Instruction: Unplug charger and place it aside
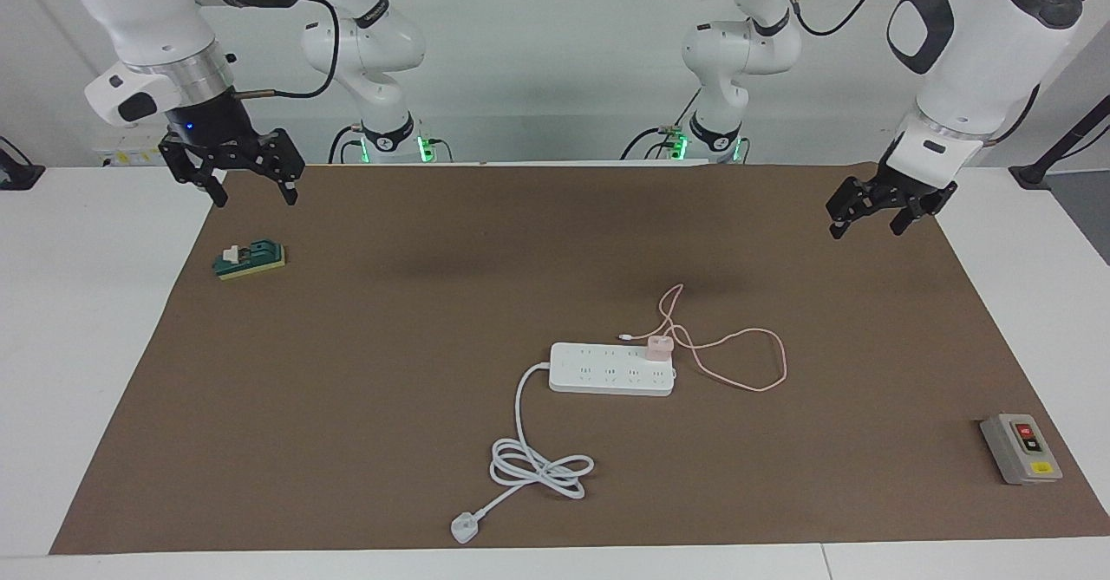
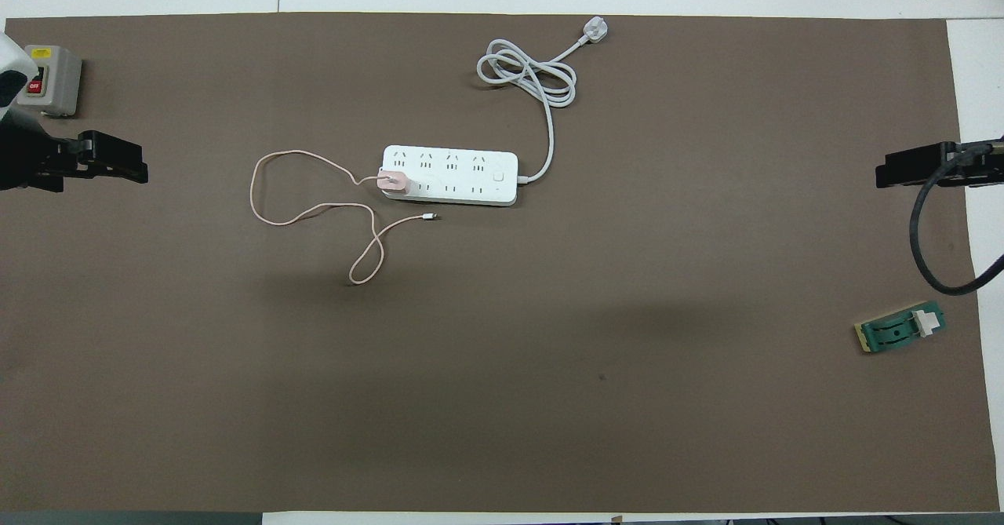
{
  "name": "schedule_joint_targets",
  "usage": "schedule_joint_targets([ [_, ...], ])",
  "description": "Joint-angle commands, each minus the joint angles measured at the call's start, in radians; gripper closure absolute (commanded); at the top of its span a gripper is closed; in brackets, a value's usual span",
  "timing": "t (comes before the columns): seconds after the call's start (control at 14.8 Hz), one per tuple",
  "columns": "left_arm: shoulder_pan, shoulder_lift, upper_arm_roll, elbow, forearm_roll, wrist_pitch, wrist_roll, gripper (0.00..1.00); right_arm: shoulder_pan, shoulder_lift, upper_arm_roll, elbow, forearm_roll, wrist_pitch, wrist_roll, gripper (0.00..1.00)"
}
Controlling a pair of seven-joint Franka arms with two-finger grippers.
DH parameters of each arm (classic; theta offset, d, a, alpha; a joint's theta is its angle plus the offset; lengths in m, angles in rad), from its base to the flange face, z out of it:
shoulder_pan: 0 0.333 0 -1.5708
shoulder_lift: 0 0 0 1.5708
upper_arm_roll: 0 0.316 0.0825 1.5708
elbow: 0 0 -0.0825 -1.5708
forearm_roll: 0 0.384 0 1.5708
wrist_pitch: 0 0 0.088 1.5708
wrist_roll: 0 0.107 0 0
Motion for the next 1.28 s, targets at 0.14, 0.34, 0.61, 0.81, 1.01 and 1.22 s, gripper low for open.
schedule_joint_targets([
  [0.14,-0.025,0.016,0.006,0.021,-0.022,-0.02,-0.21,0.0,0.031,-0.005,0.042,-0.014,0.067,-0.018,0.473,0.0],
  [0.34,-0.04,0.016,0.007,0.021,0.002,-0.022,-0.368,0.0,0.033,0.052,0.042,-0.007,0.235,-0.012,0.759,0.0],
  [0.61,-0.036,0.019,0.007,0.024,-0.004,-0.019,-0.527,0.0,0.044,0.125,0.042,-0.002,0.375,0.016,1.015,0.0],
  [0.81,-0.04,0.031,0.007,0.024,-0.002,-0.005,-0.671,0.0,0.085,0.179,0.045,-0.007,0.399,0.047,1.172,0.0],
  [1.01,-0.059,0.042,0.006,0.032,-0.005,-0.004,-0.871,0.0,0.145,0.216,0.045,-0.017,0.466,0.103,1.357,0.0],
  [1.22,-0.09,0.085,0.006,0.05,-0.019,-0.002,-1.124,0.0,0.186,0.274,0.045,-0.016,0.509,0.21,1.379,0.0],
])
